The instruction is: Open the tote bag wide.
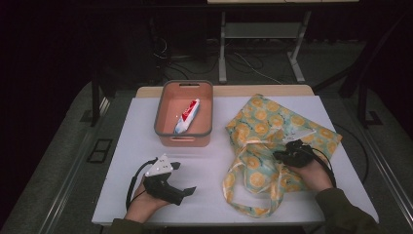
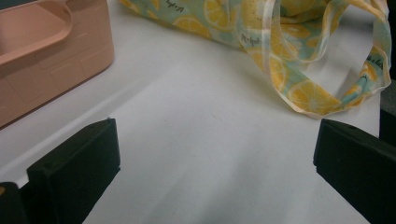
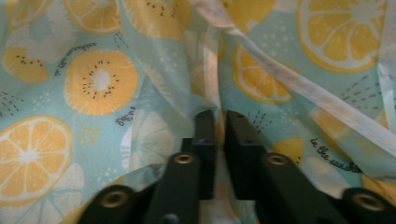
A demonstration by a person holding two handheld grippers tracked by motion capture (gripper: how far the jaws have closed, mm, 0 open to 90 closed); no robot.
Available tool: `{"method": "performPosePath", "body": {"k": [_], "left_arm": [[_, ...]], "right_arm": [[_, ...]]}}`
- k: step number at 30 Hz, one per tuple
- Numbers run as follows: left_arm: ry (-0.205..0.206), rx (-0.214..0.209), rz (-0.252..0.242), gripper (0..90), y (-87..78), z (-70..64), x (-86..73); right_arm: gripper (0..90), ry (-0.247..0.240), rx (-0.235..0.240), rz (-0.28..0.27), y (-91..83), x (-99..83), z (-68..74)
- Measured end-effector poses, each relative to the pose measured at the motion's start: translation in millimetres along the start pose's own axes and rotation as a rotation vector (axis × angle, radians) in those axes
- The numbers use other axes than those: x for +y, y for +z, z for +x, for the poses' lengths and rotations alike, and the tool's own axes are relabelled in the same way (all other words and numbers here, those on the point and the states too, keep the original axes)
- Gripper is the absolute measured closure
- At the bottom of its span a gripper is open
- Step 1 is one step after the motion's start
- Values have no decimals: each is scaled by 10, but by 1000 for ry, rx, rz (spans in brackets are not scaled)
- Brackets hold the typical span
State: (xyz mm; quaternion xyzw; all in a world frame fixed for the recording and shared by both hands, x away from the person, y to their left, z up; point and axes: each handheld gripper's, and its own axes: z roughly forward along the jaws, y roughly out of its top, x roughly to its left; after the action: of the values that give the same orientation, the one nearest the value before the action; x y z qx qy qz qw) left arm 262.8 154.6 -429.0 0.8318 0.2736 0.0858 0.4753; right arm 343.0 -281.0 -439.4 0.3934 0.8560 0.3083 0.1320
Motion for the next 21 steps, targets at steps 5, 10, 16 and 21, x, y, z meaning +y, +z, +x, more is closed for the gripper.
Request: {"method": "performPosePath", "body": {"k": [5,10,16,21], "left_arm": [[1,1,-2,0,-4,2,1],[2,0,0,0,-1,-3,4],[3,-2,0,0,2,-3,3],[2,0,-1,0,-2,0,4]], "right_arm": [[597,20,90,-107,-131,70,63],[466,4,199,-150,-165,136,203],[354,-64,243,-88,2,192,391],[251,-71,247,-61,116,193,505]]}}
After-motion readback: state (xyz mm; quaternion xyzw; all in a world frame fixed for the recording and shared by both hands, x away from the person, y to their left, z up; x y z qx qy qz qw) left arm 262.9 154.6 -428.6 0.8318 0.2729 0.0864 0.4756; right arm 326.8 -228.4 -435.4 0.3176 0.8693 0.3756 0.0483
